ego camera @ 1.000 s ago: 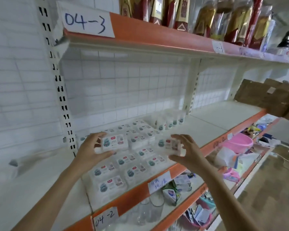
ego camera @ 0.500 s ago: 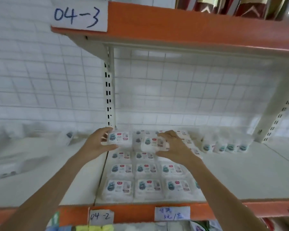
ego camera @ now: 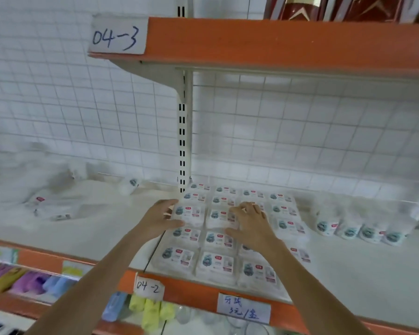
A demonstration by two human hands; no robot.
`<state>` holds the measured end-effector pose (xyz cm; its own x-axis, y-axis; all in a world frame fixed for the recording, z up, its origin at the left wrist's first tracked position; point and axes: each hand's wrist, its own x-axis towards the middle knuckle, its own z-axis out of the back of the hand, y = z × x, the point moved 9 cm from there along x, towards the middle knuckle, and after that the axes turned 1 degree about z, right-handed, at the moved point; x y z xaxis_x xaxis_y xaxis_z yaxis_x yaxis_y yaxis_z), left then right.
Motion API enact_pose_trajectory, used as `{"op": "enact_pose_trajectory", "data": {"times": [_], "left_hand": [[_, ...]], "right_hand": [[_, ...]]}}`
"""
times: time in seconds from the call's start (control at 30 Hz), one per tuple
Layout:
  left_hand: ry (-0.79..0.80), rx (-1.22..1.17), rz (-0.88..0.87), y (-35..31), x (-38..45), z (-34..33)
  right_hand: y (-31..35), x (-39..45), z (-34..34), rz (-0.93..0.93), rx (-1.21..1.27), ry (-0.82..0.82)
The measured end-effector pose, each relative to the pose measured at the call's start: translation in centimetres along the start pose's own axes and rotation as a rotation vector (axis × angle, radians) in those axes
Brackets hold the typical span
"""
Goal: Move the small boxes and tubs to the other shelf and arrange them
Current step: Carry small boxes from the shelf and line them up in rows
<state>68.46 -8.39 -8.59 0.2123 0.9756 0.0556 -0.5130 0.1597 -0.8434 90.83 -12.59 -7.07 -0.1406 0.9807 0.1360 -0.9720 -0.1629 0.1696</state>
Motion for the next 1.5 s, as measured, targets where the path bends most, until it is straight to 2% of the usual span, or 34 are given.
{"op": "enact_pose_trajectory", "data": {"times": [0.2, 0.4, 0.53, 0.7, 0.87, 0.93, 1.07, 1.2, 1.37, 1.5], "left_hand": [[-0.119, -0.068, -0.032, 0.4, -0.2, -0.3], [-0.119, -0.098, -0.071, 0.8, 0.5, -0.8], [-0.082, -0.062, -0.076, 0.9, 1.2, -1.0], [-0.054, -0.024, -0.097, 1.0, 1.5, -1.0], [0.031, 0.007, -0.11, 0.2, 1.0, -1.1], [0.055, 0.01, -0.102, -0.2, 0.1, -0.7], [-0.012, 0.206, -0.249, -1.3, -2.4, 1.5], [-0.101, 0.359, -0.455, -2.8, -7.3, 3.2], [-0.208, 0.516, -0.561, -2.3, -13.8, 3.1], [-0.27, 0.683, -0.603, -1.8, -20.4, 1.8]], "right_hand": [[0.6, -0.4, 0.2, 0.008, -0.016, -0.083], [1.2, -0.7, 0.2, -0.022, -0.04, -0.139], [1.5, -0.7, -0.1, -0.041, -0.069, -0.139], [1.2, -0.7, -0.3, -0.076, 0.016, -0.141], [1.8, -1.3, 0.2, -0.107, -0.059, -0.078], [2.2, -2.1, 1.0, -0.114, -0.047, -0.103], [2.9, -6.6, 4.3, -0.125, 0.03, -0.318], [2.9, -13.0, 4.9, -0.135, 0.017, -0.408], [2.0, -19.8, 2.7, -0.182, -0.038, -0.28], [2.6, -24.4, 0.9, -0.171, -0.068, -0.245]]}}
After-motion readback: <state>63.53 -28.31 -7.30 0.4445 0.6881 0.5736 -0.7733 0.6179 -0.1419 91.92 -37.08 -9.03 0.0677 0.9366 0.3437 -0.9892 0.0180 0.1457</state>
